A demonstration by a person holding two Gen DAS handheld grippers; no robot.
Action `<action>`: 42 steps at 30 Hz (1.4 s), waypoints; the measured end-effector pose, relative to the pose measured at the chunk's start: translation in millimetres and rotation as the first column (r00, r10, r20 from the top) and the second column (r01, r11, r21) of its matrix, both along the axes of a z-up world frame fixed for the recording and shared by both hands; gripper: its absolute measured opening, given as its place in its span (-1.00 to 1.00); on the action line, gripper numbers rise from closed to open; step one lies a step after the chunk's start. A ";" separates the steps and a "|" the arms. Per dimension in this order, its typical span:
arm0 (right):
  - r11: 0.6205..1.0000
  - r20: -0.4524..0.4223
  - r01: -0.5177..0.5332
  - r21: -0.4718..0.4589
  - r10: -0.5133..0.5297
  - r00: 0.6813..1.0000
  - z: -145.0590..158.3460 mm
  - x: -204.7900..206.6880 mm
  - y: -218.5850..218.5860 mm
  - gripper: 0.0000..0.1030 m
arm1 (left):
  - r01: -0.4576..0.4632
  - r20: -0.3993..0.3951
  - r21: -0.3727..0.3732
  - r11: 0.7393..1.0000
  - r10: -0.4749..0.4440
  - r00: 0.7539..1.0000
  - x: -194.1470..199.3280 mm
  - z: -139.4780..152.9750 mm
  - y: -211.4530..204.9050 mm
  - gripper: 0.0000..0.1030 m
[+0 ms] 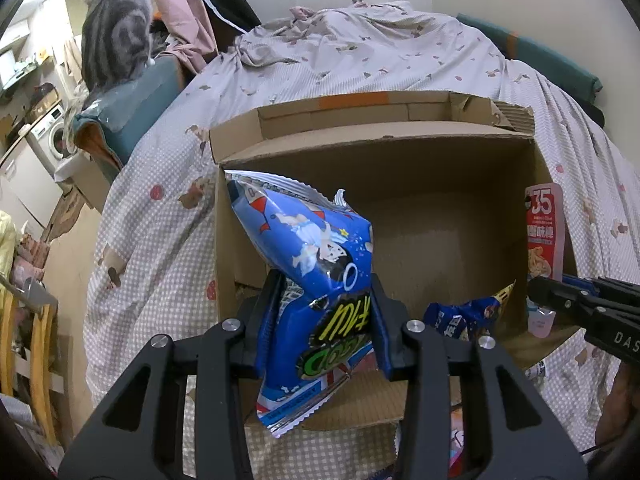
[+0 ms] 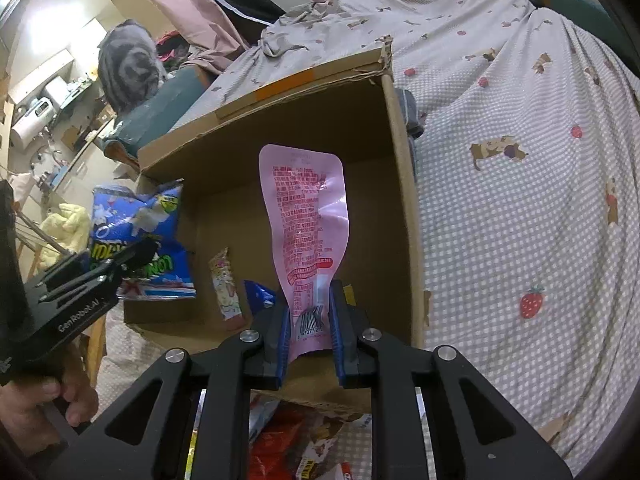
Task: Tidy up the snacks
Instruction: 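Carry both packets over the box and open both grippers inside, then withdraw both grippers from the box toward the remaining snacks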
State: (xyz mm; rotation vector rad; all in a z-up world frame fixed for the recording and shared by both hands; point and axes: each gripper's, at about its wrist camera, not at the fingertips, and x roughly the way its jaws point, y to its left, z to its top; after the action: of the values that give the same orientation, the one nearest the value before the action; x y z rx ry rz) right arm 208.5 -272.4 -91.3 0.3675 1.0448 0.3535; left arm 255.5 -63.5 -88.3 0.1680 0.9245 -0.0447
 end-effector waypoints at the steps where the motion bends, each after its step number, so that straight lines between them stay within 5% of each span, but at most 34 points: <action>1: 1.000 -0.002 0.003 0.009 -0.003 1.000 -0.3 0.3 -0.7 -0.57 | 0.000 0.001 0.003 1.000 0.000 1.000 -1.0 -0.3 -0.8 -0.28; 9: 0.999 -0.003 -0.004 0.038 0.004 1.000 0.0 0.5 1.2 -0.50 | 0.008 -0.010 0.016 1.000 -0.007 1.000 -3.9 -1.8 -3.2 -0.28; 12: 0.998 0.004 0.013 0.063 -0.013 1.000 1.6 0.4 -1.5 -0.33 | 0.009 -0.017 0.009 1.000 -0.009 1.000 -4.0 -1.5 -2.5 -0.16; 16: 0.992 0.038 0.046 0.120 -0.051 0.998 8.9 -2.9 -9.1 0.53 | 0.008 0.006 -0.068 0.998 -0.007 1.000 -6.6 6.6 2.6 0.42; 18: 0.992 0.052 0.041 0.118 -0.047 0.998 12.7 -3.1 -9.3 0.57 | 0.010 0.017 -0.074 0.997 -0.008 1.000 -8.0 8.8 2.1 0.55; 38: 0.995 0.057 0.050 0.089 -0.055 0.997 24.3 -11.9 -7.7 0.58 | -0.021 0.065 -0.138 0.990 0.030 0.997 -19.0 19.3 19.7 0.56; 42: 0.993 0.065 0.066 0.094 -0.072 0.995 27.0 -19.4 -10.6 0.90 | -0.017 0.081 -0.166 0.986 0.031 0.996 -24.6 26.5 24.4 0.56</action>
State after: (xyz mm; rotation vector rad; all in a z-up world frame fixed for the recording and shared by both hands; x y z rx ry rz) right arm 189.1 -283.0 -64.3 0.4703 0.9490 0.3507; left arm 230.9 -39.1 -61.8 0.0047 0.8349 -0.0913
